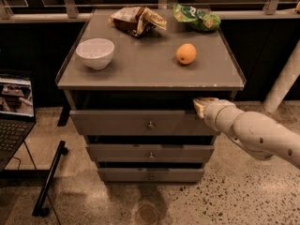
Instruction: Open top drawer
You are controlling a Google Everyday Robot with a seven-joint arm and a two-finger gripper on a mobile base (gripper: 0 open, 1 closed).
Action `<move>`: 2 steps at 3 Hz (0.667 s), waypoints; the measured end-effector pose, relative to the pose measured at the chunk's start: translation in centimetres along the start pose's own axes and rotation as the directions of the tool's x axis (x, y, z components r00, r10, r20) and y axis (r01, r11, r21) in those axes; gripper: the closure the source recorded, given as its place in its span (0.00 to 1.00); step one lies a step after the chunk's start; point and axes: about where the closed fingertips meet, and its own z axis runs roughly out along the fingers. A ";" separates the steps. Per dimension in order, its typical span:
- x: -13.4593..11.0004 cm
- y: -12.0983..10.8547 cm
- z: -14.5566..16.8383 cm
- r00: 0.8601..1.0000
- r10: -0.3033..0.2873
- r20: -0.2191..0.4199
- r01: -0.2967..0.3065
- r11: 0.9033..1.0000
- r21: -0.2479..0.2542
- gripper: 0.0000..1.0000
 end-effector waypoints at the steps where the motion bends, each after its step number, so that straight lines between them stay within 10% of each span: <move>1: 0.9 -0.1 1.2 0.998 -0.055 -0.014 0.056 0.998 0.019 1.00; 2: 1.2 -0.7 2.8 0.992 -0.121 -0.026 0.122 0.992 0.037 1.00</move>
Offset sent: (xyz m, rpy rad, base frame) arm 0.0414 -0.0069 -0.0325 -0.2159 -0.0364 0.0143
